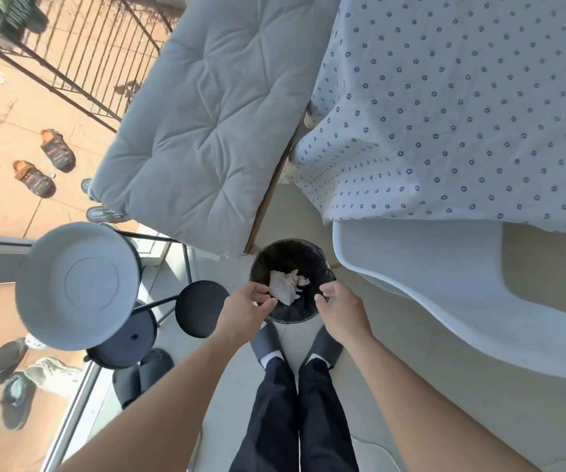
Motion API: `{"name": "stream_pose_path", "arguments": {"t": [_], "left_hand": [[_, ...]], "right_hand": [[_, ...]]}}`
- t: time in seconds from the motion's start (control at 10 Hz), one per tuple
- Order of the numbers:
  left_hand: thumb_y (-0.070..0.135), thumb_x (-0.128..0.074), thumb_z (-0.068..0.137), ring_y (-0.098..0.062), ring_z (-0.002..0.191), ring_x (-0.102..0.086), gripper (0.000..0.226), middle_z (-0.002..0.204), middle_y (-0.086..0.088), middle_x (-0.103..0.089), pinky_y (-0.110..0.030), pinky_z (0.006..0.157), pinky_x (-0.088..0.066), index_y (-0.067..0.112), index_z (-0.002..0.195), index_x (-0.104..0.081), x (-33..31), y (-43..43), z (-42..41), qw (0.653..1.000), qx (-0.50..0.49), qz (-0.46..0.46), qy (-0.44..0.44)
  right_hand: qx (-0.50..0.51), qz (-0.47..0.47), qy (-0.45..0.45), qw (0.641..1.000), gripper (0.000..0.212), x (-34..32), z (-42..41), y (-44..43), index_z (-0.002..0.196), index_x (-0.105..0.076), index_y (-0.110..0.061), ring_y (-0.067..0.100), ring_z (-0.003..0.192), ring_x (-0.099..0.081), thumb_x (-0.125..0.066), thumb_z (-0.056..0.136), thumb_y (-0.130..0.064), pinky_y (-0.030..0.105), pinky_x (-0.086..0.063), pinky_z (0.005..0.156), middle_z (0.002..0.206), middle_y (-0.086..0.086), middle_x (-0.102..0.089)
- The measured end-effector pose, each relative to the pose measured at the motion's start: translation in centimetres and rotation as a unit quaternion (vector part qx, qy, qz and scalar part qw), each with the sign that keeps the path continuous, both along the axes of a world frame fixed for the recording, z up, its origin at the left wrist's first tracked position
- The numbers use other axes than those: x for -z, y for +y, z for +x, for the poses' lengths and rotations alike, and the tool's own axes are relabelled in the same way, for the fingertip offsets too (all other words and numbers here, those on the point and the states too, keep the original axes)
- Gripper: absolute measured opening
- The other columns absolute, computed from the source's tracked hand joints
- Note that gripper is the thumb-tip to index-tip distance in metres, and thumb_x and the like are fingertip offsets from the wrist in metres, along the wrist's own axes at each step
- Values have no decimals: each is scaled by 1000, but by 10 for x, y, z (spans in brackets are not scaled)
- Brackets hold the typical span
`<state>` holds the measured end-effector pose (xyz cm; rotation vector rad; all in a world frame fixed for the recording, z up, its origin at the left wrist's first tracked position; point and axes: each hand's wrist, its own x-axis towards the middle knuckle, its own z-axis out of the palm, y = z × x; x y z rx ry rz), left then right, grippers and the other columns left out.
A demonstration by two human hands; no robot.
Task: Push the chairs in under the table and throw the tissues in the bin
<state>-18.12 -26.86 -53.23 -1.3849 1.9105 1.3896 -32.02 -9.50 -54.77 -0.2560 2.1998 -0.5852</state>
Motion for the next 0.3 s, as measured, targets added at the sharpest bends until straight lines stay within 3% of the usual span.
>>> {"name": "stream_pose_path", "arguments": {"t": [0.1,0.2,0.3], "left_hand": [[41,-71,93,-9,98,-71,30,102,19,-73,-25,74,-54,29,120,-67,-19,-1,-1,1000,10,-10,2],[39,-71,94,1,84,-72,26,97,21,-72,-10,59,-49,29,118,-65,-38,-3,-5,1000,8,-10,13],[38,-71,95,6,72,-71,26,97,21,-71,-8,53,-46,29,119,-64,-56,-4,-8,1000,3,-12,27]], "right_hand": [[1,-4,9,1000,24,-18,-1,-1,120,-64,-25,18,115,-60,-61,98,-34,27,-44,94,123,-3,-65],[3,-13,16,1000,24,-34,-2,-1,120,-64,-24,18,116,-60,-61,97,-34,28,-45,96,123,-2,-64],[3,-26,28,999,25,-50,0,-2,120,-64,-24,18,116,-60,-62,97,-34,26,-43,95,122,-3,-65]]}}
